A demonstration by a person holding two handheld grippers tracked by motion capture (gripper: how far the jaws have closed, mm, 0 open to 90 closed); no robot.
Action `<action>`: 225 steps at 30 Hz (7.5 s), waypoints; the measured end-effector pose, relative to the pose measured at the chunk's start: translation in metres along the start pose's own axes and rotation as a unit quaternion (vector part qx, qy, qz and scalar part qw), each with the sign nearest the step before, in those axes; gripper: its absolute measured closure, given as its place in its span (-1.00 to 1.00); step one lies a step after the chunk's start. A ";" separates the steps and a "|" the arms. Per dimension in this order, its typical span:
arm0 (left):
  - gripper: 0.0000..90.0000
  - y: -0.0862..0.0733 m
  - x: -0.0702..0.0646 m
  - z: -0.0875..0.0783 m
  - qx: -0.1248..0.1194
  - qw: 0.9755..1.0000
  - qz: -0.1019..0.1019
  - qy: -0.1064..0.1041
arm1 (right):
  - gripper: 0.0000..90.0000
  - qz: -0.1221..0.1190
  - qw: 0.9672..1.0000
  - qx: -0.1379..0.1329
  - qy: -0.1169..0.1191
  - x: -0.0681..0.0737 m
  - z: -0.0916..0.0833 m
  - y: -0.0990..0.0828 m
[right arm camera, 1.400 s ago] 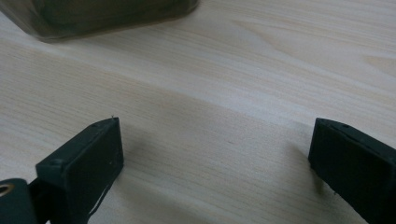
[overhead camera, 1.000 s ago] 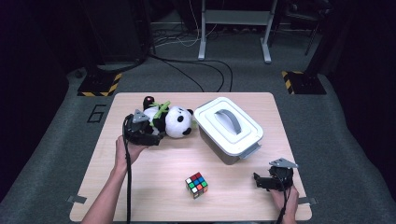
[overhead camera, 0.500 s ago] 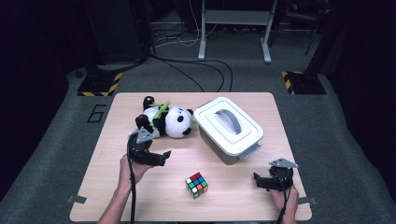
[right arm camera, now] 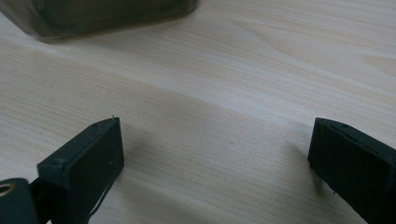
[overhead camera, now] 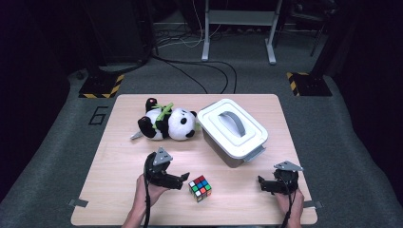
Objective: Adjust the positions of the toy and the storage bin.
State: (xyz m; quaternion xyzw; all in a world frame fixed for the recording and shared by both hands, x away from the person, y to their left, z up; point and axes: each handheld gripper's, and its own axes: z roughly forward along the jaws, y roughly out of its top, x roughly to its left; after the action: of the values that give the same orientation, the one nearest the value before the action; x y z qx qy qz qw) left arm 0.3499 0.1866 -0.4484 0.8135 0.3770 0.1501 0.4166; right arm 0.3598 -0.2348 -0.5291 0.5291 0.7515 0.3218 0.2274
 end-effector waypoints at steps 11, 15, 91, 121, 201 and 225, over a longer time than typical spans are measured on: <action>-1.00 -0.005 -0.031 0.011 0.009 0.999 0.037 -0.028 | -0.94 -0.001 1.000 0.000 0.001 0.000 0.000 0.000; -1.00 -0.010 -0.046 0.020 0.019 0.997 0.052 -0.045 | -0.94 0.000 1.000 0.000 0.001 0.000 0.000 0.000; -0.24 -0.053 0.061 -0.022 0.019 0.994 -0.007 0.109 | -1.00 -0.002 1.000 0.005 0.000 -0.001 0.003 0.002; -0.24 -0.052 0.150 -0.051 -0.004 0.974 -0.080 0.210 | -1.00 0.010 1.000 0.005 -0.006 0.002 0.004 0.003; -1.00 0.030 0.196 -0.051 -0.003 0.978 -0.104 0.180 | -1.00 0.016 1.000 0.005 -0.016 0.004 0.006 0.005; -0.61 0.114 0.171 0.065 0.056 0.985 -0.046 0.159 | -1.00 0.017 1.000 0.005 -0.016 0.004 0.006 0.005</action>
State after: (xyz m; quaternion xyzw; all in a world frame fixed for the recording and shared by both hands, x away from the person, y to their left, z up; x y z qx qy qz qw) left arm 0.5565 0.2346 -0.4098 0.7832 0.4829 0.2373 0.3117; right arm 0.3656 -0.2281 -0.5295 0.5477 0.7405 0.3132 0.2314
